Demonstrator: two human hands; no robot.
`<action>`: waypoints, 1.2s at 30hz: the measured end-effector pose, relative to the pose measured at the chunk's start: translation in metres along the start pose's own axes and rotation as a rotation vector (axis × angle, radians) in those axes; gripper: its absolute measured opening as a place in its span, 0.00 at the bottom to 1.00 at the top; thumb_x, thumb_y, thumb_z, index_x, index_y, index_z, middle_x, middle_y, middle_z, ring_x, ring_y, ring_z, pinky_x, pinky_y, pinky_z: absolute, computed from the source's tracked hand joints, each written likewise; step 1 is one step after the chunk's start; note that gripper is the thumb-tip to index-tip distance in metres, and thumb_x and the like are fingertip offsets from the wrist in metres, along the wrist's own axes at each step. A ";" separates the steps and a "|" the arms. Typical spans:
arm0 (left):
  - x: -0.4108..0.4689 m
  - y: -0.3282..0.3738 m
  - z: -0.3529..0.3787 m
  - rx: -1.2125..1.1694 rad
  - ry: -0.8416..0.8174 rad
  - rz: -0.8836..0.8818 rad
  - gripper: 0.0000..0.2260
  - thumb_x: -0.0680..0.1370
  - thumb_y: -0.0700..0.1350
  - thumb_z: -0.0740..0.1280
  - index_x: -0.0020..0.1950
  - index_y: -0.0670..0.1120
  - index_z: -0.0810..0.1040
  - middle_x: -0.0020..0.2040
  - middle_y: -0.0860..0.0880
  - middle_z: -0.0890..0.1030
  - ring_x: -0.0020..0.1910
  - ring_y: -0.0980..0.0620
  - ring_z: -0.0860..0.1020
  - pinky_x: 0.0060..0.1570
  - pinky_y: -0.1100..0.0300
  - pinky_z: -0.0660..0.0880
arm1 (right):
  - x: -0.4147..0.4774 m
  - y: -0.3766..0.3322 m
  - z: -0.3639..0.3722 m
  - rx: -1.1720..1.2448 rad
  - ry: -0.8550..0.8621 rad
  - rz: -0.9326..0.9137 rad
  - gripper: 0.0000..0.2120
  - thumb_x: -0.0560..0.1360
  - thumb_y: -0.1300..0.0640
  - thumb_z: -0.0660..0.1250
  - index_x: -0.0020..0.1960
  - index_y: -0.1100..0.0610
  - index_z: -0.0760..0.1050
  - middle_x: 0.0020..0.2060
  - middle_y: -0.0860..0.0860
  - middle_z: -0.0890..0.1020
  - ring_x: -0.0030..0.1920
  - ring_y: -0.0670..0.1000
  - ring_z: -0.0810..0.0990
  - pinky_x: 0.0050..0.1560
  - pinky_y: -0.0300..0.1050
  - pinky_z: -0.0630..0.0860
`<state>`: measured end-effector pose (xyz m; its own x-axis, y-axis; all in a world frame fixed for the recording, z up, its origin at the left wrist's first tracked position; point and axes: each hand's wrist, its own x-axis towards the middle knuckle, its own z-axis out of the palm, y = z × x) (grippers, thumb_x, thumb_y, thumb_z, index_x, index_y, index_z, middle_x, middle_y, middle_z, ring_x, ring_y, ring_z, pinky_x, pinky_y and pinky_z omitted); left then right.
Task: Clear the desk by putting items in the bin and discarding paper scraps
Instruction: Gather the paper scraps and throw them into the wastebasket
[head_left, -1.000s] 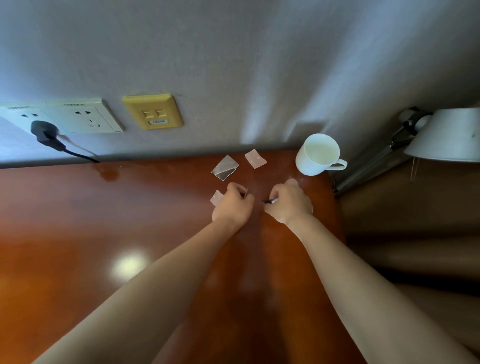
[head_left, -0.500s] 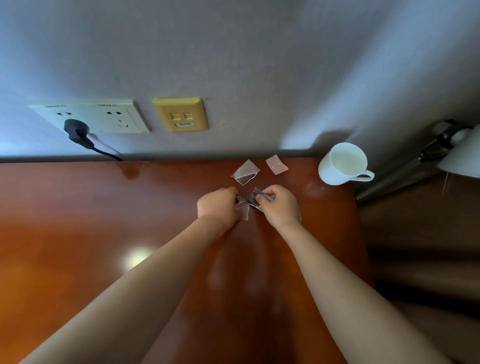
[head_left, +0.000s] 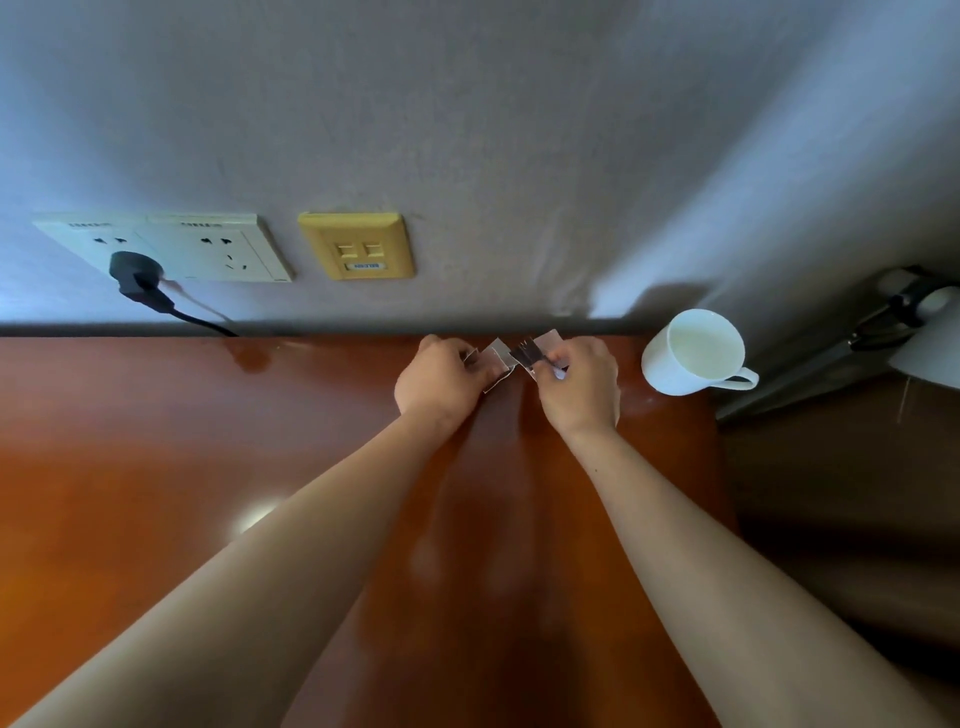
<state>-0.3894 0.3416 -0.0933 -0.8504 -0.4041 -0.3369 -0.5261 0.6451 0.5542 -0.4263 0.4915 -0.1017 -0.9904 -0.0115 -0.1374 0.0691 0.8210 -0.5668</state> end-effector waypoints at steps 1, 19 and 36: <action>0.002 0.002 0.002 0.017 0.000 0.009 0.15 0.71 0.62 0.70 0.46 0.51 0.78 0.54 0.49 0.75 0.47 0.45 0.79 0.40 0.58 0.70 | 0.005 0.001 0.000 -0.052 -0.003 -0.034 0.04 0.75 0.56 0.67 0.47 0.53 0.79 0.54 0.51 0.77 0.60 0.55 0.73 0.54 0.50 0.73; 0.018 0.001 0.018 0.054 -0.009 0.231 0.09 0.78 0.54 0.65 0.52 0.51 0.79 0.57 0.49 0.75 0.46 0.43 0.78 0.38 0.56 0.72 | 0.019 -0.006 0.007 -0.244 -0.127 -0.206 0.13 0.74 0.65 0.63 0.55 0.55 0.80 0.56 0.53 0.76 0.58 0.56 0.72 0.50 0.49 0.73; 0.021 0.015 0.023 0.172 -0.098 0.061 0.15 0.81 0.50 0.62 0.62 0.41 0.70 0.63 0.42 0.70 0.55 0.38 0.78 0.41 0.52 0.68 | 0.034 -0.010 -0.005 -0.443 -0.205 -0.036 0.24 0.71 0.47 0.73 0.62 0.54 0.72 0.62 0.54 0.72 0.63 0.57 0.70 0.56 0.52 0.73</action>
<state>-0.4154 0.3578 -0.1097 -0.8731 -0.3013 -0.3833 -0.4596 0.7710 0.4409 -0.4610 0.4851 -0.0967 -0.9443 -0.1203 -0.3063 -0.0667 0.9814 -0.1800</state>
